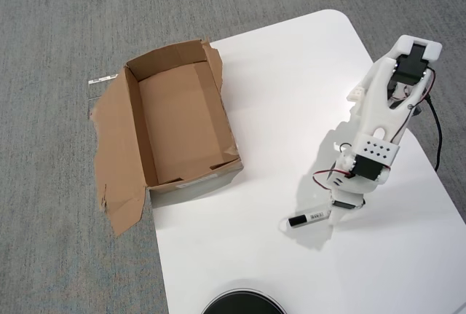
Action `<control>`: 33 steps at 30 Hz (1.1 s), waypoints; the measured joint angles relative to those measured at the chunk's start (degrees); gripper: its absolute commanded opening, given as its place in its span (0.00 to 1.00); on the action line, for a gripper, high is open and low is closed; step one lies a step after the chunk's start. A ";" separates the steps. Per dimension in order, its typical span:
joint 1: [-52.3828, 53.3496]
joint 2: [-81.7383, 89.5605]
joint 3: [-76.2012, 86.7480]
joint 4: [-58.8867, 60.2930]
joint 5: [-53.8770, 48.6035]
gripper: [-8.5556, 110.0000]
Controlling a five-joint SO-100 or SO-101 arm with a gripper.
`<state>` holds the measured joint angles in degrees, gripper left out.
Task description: Grasp a pen and put it in the box.
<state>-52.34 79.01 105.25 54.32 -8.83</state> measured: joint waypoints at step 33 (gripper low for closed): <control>-3.87 -0.18 -0.35 0.09 -0.09 0.28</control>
<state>-56.21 78.84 104.90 54.40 -8.92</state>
